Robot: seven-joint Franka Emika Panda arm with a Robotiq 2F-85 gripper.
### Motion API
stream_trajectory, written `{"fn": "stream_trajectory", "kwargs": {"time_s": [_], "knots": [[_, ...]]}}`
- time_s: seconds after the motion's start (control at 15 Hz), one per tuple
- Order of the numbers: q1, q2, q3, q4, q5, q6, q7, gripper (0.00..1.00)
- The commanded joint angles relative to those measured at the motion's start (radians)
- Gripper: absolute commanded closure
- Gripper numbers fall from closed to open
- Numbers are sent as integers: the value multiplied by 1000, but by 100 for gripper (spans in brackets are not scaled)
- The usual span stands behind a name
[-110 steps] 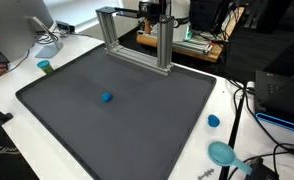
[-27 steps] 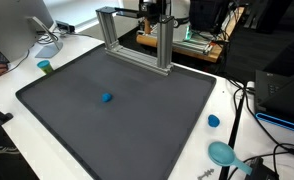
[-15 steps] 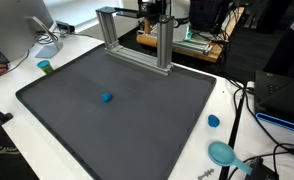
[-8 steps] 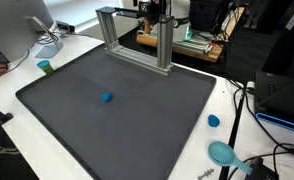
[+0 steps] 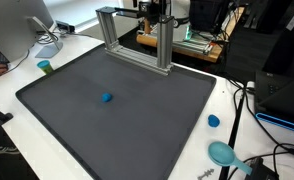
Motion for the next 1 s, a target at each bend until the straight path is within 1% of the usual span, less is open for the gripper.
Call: {"fn": "stream_trajectory", "kwargs": {"time_s": [0.0,0.07,0.13,0.2,0.27,0.33,0.4,0.53,0.6,0.73,0.8,0.87,0.93], "knots": [[-3,-32,22,-38,-17,42,22,1],[-2,-34,27,-43,-17,49,26,3],[-3,-35,32,-48,-19,56,32,10],[-4,-36,37,-53,-22,61,37,18],[-6,-37,42,-55,-24,62,45,34],[-8,-39,46,-56,-27,62,55,41],[-11,-43,51,-57,-28,60,67,41],[-15,-55,62,-60,-31,64,96,44],[-18,-61,67,-60,-32,56,111,43],[-23,-66,73,-64,-33,56,130,35],[-25,-67,75,-64,-32,55,138,30],[-28,-47,77,-39,-34,41,149,22],[-31,-47,79,-41,-35,41,159,15]]}}
